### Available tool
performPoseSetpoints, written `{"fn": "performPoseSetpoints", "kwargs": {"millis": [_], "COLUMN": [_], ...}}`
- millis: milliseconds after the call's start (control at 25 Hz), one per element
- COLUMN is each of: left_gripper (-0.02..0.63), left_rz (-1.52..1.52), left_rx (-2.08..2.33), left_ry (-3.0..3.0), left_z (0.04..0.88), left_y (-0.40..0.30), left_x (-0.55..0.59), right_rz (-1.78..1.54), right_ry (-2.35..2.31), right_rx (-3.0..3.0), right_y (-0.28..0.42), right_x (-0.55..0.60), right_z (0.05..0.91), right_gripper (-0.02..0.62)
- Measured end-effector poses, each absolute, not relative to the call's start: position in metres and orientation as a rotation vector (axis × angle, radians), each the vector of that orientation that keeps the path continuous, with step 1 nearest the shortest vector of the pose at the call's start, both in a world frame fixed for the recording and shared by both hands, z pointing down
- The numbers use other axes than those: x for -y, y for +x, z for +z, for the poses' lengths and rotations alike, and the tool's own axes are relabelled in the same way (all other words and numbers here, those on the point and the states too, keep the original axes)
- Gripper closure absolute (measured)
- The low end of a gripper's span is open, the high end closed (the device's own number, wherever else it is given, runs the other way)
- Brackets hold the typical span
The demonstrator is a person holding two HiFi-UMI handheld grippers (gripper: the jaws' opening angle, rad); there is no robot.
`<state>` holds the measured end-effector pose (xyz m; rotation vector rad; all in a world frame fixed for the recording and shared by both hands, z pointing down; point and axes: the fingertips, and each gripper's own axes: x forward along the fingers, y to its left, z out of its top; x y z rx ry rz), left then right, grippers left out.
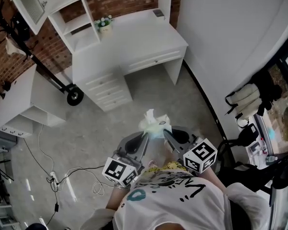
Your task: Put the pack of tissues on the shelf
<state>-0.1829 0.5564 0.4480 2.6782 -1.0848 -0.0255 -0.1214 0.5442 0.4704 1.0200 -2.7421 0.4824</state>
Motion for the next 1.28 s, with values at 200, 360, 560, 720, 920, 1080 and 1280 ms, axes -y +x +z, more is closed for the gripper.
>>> {"fn": "performPoseSetpoints", "kwargs": {"millis": [200,360,560,720,920,1080,1280], "left_gripper": [0.588,0.588,0.588,0.586,0.588,0.586,0.588], "left_rz": [-0.027,-0.03,-0.046,-0.044,-0.034,-0.044,-0.04], "left_rx": [1.07,1.068,1.074,1.073,1.09,1.098,1.093], "left_ry": [2.663,2.673,2.693,2.709,2.707,2.692,2.699], "left_z": [0.451,0.448,0.439,0.434,0.435,0.44,0.44], "left_y": [-0.164,-0.144,-0.118,-0.099,-0.078,-0.063,-0.051], "left_x": [-0.513,-0.469,-0.408,-0.37,-0.331,-0.308,-0.284], "right_rz": [0.477,0.471,0.426,0.416,0.435,0.424,0.433], "right_ry": [1.024,1.032,1.036,1.042,1.036,1.02,1.024], "right_rx": [2.74,2.742,2.758,2.768,2.78,2.782,2.784], "right_y": [-0.103,-0.082,-0.056,-0.037,-0.015,0.0,0.01], "right_x": [-0.502,-0.459,-0.398,-0.359,-0.323,-0.298,-0.274], "right_z": [0.472,0.469,0.459,0.453,0.453,0.457,0.459], "right_gripper": [0.558,0.558,0.558,0.558,0.557,0.557,0.557]}}
